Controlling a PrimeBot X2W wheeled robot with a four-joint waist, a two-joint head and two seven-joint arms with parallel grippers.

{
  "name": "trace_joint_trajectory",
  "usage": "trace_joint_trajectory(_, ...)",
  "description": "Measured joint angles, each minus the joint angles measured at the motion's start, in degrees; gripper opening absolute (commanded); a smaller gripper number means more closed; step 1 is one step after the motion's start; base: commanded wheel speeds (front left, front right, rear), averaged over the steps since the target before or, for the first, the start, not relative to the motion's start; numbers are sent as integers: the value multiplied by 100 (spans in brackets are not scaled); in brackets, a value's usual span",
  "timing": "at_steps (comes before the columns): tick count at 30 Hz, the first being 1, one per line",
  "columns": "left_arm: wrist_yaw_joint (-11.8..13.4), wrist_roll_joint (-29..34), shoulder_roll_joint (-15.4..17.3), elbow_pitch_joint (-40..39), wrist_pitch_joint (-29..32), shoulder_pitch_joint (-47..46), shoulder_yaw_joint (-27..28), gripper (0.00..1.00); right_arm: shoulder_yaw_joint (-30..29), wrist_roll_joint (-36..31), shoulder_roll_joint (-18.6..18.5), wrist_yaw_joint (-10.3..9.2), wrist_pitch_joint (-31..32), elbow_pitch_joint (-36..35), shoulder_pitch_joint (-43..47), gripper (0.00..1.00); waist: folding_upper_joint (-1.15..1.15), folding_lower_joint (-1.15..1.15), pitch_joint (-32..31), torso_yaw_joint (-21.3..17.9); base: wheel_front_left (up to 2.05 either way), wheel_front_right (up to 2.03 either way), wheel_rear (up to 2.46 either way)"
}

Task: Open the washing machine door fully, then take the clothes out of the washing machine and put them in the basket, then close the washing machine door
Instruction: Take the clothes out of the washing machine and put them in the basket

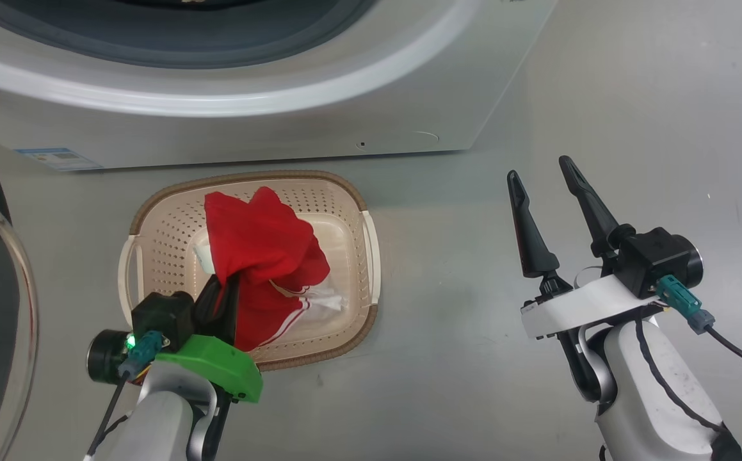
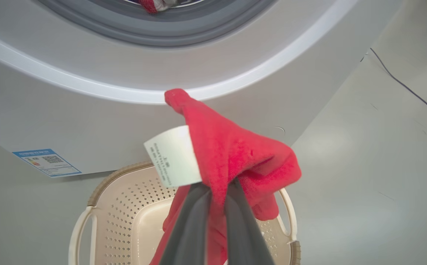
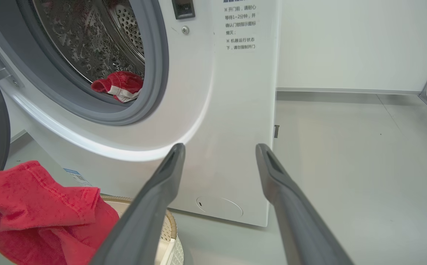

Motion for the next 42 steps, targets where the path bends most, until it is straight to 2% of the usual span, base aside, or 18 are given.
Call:
trace_joint_trajectory(6,-1,-79,1,628,339,-120,14,0,135,111,0,0,0,-80,-31,100,0,0,133,-198,0,0,0)
trace_joint_trajectory(21,-57,-74,127,2165,1646,-1300,-66,0,397,469,0,-16,0,-275,-332,100,0,0,675,-856,0,0,0)
trace_joint_trajectory(34,-205,-427,186,3187,2502,-1873,147,0,498,649,3,-163,0,-341,-525,100,0,0,1102,-1378,0,0,0)
trace_joint_trajectory(42,-224,-506,175,3509,2601,-2077,221,0,492,649,7,-210,0,-342,-555,100,0,0,1183,-1463,0,0,0)
